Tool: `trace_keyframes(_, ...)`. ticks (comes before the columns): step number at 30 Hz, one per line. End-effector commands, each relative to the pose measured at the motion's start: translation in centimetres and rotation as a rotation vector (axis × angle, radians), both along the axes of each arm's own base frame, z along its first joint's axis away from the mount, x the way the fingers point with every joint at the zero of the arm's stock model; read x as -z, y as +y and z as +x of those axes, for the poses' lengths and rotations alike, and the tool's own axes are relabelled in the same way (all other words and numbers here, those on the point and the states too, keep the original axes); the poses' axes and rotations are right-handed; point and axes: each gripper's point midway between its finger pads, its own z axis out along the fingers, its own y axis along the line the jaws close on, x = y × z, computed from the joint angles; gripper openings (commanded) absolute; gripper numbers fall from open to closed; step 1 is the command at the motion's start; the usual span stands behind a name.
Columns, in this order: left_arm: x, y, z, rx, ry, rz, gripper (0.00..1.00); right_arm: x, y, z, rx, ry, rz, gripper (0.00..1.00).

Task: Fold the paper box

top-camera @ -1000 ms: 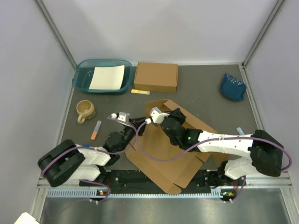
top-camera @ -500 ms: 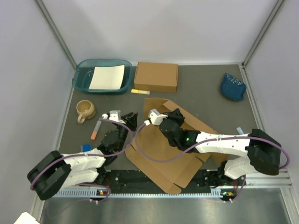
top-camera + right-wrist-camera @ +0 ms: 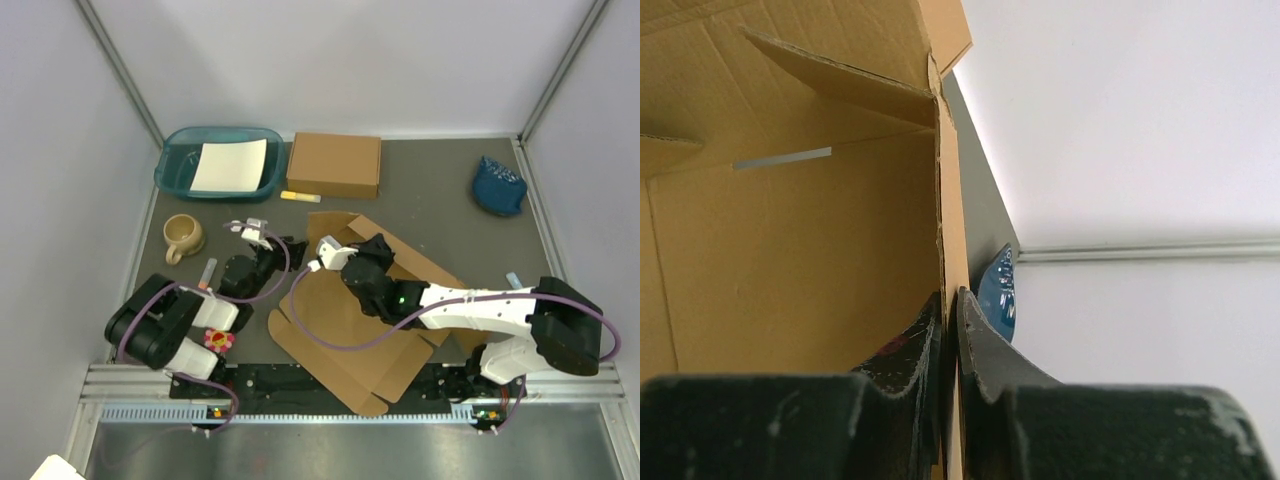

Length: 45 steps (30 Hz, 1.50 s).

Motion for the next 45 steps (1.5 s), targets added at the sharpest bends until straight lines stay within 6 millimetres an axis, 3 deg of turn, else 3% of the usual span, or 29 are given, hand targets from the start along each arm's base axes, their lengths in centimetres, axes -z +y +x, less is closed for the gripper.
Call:
trace_keyframes(1,-6.3,-2.9,-1.0,0.221,-0.221,-0.152,0.59,4.4,0.1,-1.6,-0.079,0.122,-0.078,0.05)
trace_keyframes(2,-7.2,-3.0,-1.1,0.237,-0.250,-0.180,0.60,4.4,0.1,-1.6,-0.078,0.121,-0.075,0.05)
trace_keyframes(7,-6.7,-3.7,-0.6,0.283,-0.247,-0.163,0.61,4.3,0.2,-1.6,-0.086,0.121,-0.062,0.05)
trace_keyframes(12,-7.3,-4.3,1.3,0.287,-0.276,-0.130,0.61,4.4,0.4,-1.6,-0.093,0.125,-0.057,0.05)
trace_keyframes(18,-7.3,-5.3,2.1,0.334,-0.280,-0.096,0.52,4.5,0.3,-1.6,-0.090,0.125,-0.059,0.04)
trace_keyframes(22,-6.4,-5.6,1.3,0.370,-0.260,-0.089,0.36,4.5,0.4,-1.6,-0.092,0.126,-0.064,0.04)
trace_keyframes(23,-6.6,-5.6,1.2,0.371,-0.270,-0.097,0.26,4.5,0.3,-1.6,-0.088,0.125,-0.066,0.04)
trace_keyframes(26,-6.7,-5.6,0.8,0.375,-0.258,-0.116,0.10,4.4,0.4,-1.6,-0.088,0.122,-0.069,0.04)
trace_keyframes(28,-7.0,-5.5,0.3,0.377,-0.251,-0.137,0.05,4.3,0.3,-1.6,-0.084,0.119,-0.072,0.04)
trace_keyframes(32,-7.5,-5.1,-0.6,0.357,-0.242,-0.155,0.00,4.5,0.2,-1.5,-0.075,0.115,-0.090,0.04)
trace_keyframes(45,-9.2,-6.3,-4.0,0.337,-0.225,-0.151,0.00,3.7,-0.2,-0.9,-0.032,0.065,-0.151,0.02)
